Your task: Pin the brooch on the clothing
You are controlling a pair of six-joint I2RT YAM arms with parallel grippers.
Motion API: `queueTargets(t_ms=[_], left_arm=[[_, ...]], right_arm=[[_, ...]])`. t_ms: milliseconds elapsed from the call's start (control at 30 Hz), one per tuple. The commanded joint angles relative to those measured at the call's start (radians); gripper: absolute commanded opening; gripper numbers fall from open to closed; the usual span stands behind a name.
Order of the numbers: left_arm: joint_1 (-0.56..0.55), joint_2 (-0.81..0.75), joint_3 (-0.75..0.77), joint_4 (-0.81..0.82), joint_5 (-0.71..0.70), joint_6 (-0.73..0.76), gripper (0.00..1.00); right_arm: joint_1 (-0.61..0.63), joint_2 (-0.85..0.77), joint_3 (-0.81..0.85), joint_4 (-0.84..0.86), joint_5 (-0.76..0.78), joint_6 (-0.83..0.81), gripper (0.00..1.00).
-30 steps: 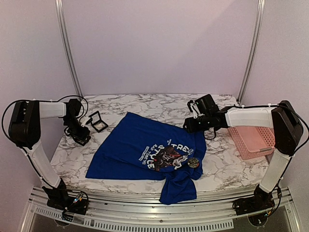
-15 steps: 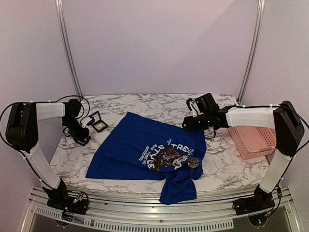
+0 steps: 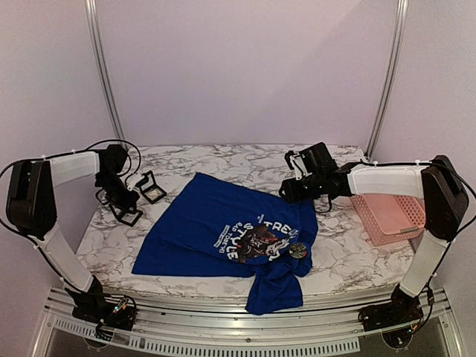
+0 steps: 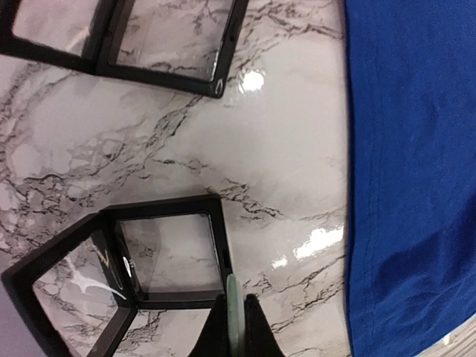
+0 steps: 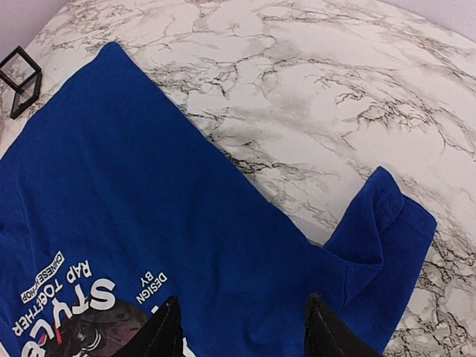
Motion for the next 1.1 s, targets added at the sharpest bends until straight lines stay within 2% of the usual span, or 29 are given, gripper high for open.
queueTargets(t_ms=[0,100,267,367,433,567,700,800,867,1000,1067], left_arm=[[-0.050,-0.094,0.090,-0.073,0.029,0.012,0.01],[-0.108,-0.139,0.162,-0.141,0.080,0.026,0.01],[-0.324,-0.210,0.298,-0.256,0.223,0.048,0.02],[-0.413,-0.182,0.425,-0.346,0.367,0.039,0.03],[-0.455,-0.172,0.519,-0.353,0.436,0.018,0.02],[-0.565,-0.157,0.688,-0.254,0.506,-0.028,0.00],[-0.636,-0.171,0.693,-0.034,0.616,-0.135,0.00],[-0.682,-0.174,0.655,0.087,0.666,-0.233,0.00],[-0.707,-0.162,0.653,0.110,0.679,-0.267,0.00],[-0.756,-0.149,0.655,0.118,0.675,-0.262,0.00],[-0.770,-0.142,0.661,0.120,0.676,-0.263,0.00]], right_arm=[[0.009,-0.057,0.035,0.012,-0.023,-0.032,0.54],[0.009,-0.081,0.040,0.023,-0.103,-0.066,0.54],[0.058,-0.171,0.017,0.100,-0.211,-0.166,0.54],[0.106,-0.235,0.000,0.160,-0.355,-0.222,0.54],[0.127,-0.280,-0.037,0.262,-0.472,-0.232,0.54],[0.165,-0.367,-0.113,0.481,-0.616,-0.218,0.54],[0.194,-0.399,-0.163,0.712,-0.716,-0.147,0.53],[0.222,-0.374,-0.133,0.746,-0.728,-0.129,0.52],[0.227,-0.356,-0.105,0.742,-0.737,-0.118,0.49],[0.232,-0.326,-0.077,0.787,-0.775,-0.088,0.31],[0.234,-0.307,-0.057,0.787,-0.799,-0.077,0.28]])
